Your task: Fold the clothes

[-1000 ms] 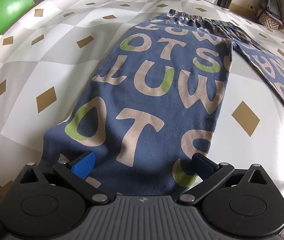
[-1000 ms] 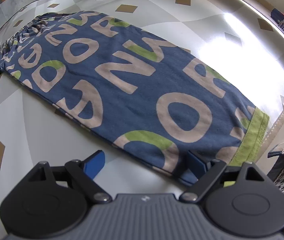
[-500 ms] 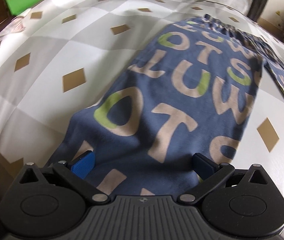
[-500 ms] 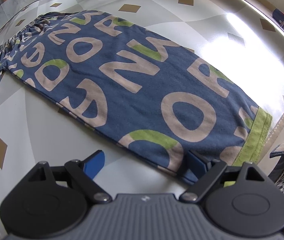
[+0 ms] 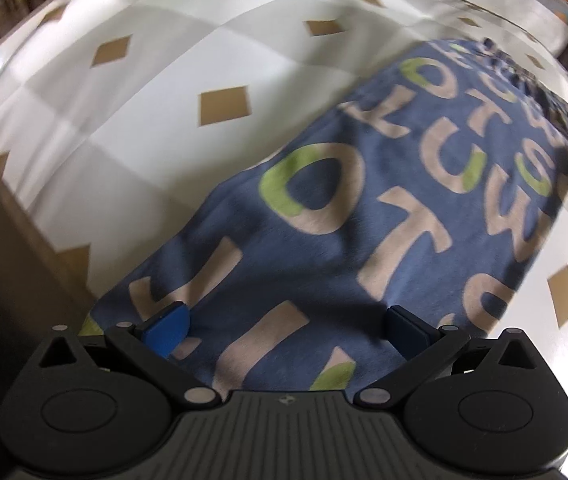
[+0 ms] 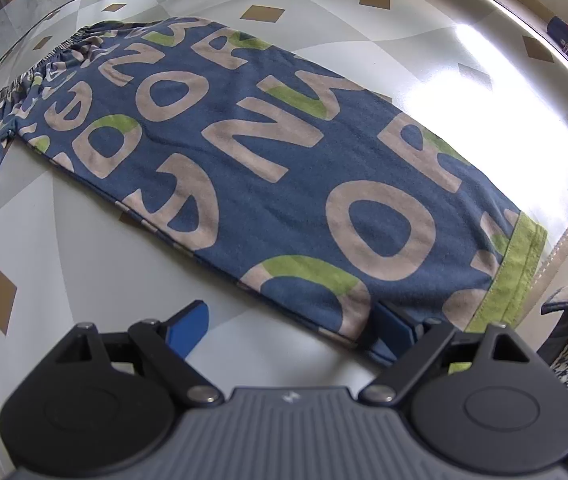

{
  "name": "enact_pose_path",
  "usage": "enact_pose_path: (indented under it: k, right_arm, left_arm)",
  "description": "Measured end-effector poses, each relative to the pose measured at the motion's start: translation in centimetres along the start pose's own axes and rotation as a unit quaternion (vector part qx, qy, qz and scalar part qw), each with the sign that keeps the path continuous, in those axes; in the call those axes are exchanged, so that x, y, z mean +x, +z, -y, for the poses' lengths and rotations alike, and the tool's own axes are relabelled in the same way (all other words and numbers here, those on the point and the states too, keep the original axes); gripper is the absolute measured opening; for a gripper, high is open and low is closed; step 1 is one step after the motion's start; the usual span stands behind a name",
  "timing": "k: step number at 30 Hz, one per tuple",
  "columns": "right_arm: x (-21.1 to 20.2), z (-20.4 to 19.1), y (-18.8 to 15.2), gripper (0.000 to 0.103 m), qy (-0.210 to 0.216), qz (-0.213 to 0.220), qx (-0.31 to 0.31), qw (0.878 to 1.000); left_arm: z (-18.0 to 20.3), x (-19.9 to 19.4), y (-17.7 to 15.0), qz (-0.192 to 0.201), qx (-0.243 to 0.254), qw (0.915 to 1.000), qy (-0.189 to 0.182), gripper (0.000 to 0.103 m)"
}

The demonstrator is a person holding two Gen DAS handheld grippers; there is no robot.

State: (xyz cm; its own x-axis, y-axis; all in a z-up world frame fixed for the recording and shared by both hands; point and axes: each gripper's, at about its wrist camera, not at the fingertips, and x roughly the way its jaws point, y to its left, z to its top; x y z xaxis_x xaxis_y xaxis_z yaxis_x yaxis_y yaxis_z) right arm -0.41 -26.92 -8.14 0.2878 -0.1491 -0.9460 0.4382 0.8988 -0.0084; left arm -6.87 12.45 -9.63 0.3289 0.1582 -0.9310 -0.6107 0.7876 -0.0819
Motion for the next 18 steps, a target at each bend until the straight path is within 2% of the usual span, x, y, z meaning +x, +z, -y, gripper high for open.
enact_pose_path:
  k: [3,6,8,11,15,18]
  right_arm:
    - [0.0,0.0,0.0,0.089,0.001,-0.002,0.0,1.0]
    - [0.0,0.0,-0.1,0.089,0.002,-0.003,0.0,1.0]
    - [0.0,0.0,-0.2,0.089,0.002,-0.002,-0.001,1.0]
    - [-0.1,-0.1,-0.1,0.09,0.002,-0.003,0.0,1.0]
    - [0.0,0.0,-0.1,0.091,0.002,-0.002,-0.003,1.0]
    - [0.0,0.0,-0.1,0.092,0.003,-0.002,-0.003,1.0]
  left_arm:
    - [-0.3,-0.1,0.1,0.004,-0.01,0.9999,-0.002,0.102]
    - [0.0,-0.5,0.3,0.018,-0.011,0.9994,-0.028,0.1]
    - [0.7,-0.8,0.5,0.027,0.005,0.9988,-0.04,0.1]
    - [2.0,-0.6,0.2,0.024,0.038,0.9984,-0.033,0.1]
    - [3.1,-0.2,-0.3,0.022,0.078,0.9967,-0.005,0.103]
    - [3.0,-0.4,-0.7,0.02,0.074,0.997,-0.002,0.103]
